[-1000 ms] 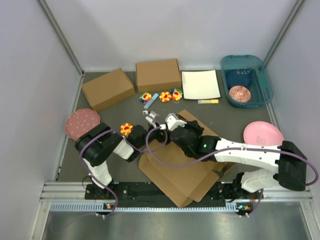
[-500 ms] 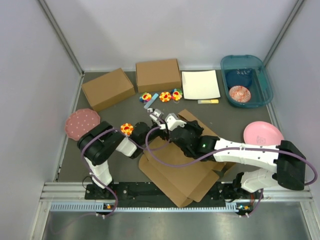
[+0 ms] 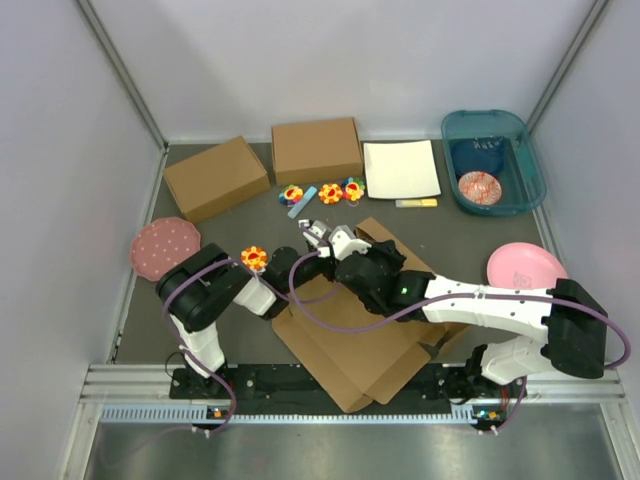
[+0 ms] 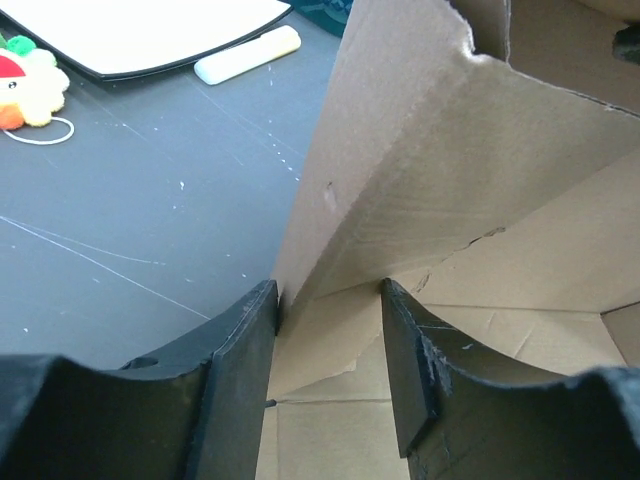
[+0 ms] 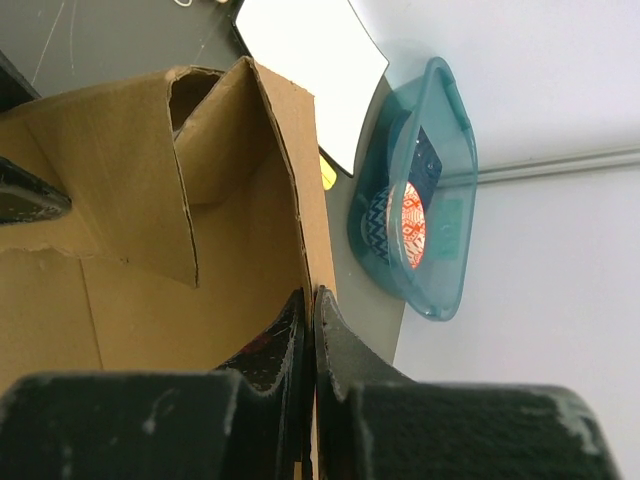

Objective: Fold the paper box

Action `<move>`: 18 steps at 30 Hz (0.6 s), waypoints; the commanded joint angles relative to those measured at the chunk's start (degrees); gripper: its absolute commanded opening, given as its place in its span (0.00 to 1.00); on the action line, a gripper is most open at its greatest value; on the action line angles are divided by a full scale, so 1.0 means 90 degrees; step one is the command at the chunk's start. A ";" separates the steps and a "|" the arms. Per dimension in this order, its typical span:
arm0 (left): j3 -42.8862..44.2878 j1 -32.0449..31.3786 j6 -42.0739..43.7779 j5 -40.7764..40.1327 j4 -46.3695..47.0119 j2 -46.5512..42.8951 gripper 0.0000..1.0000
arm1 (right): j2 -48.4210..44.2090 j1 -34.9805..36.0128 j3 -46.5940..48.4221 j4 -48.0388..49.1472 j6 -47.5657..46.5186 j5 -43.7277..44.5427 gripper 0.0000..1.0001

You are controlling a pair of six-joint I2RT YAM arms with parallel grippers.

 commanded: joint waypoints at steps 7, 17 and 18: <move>0.0142 0.0053 0.0448 -0.0809 0.2457 -0.0253 0.89 | 0.0391 0.0197 -0.0227 -0.0244 0.0850 -0.2124 0.00; 0.0425 0.0072 0.0263 -0.0399 0.2457 -0.0409 0.96 | 0.0362 0.0207 -0.0285 -0.0253 0.0860 -0.2172 0.00; 0.0474 0.0072 0.0224 -0.0253 0.2457 -0.0429 0.96 | 0.0352 0.0197 -0.0276 -0.0253 0.0860 -0.2182 0.00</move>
